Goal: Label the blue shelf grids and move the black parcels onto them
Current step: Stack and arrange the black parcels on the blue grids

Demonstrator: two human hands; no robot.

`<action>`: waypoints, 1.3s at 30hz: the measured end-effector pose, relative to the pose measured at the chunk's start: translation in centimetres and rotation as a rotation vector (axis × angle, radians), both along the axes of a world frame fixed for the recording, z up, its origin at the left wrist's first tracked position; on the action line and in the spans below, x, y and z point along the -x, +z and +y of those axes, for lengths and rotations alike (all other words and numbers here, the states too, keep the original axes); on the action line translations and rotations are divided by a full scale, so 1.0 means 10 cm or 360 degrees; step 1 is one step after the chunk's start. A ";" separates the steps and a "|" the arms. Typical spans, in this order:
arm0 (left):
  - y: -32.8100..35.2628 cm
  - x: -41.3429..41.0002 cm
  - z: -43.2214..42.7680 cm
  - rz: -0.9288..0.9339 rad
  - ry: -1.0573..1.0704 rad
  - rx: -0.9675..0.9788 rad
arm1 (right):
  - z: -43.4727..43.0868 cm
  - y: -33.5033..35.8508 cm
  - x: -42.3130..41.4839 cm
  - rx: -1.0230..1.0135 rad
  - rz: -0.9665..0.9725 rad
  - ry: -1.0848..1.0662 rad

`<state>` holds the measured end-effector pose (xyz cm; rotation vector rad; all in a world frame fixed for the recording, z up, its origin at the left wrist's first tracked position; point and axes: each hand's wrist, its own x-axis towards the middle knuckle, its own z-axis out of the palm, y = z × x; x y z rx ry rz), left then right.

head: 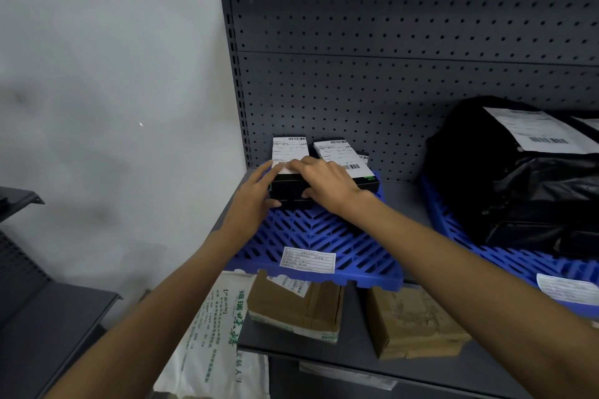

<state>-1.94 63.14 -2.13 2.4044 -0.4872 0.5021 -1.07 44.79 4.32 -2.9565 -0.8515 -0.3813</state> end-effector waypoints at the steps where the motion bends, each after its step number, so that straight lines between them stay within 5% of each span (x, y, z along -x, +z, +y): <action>1: -0.01 0.00 0.02 -0.0014 -0.0012 -0.0009 | 0.01 0.00 0.00 0.0013 -0.0009 0.0002; 15: 0.00 -0.06 0.05 -0.0089 0.0007 -0.0009 | 0.08 -0.02 -0.04 -0.0016 0.0050 -0.0048; 24: 0.33 -0.16 0.23 0.0432 -0.0145 -0.0523 | -0.09 -0.05 -0.01 -0.0010 -0.0033 0.0062; 31: 0.47 -0.04 -0.22 0.0100 -0.0218 -0.0579 | -0.83 -0.02 0.02 -0.0215 -0.0109 -0.0112; 39: 0.41 -0.09 -0.80 -0.0045 -0.0181 -0.0963 | -1.30 -0.17 0.16 -0.0286 0.0285 -0.0085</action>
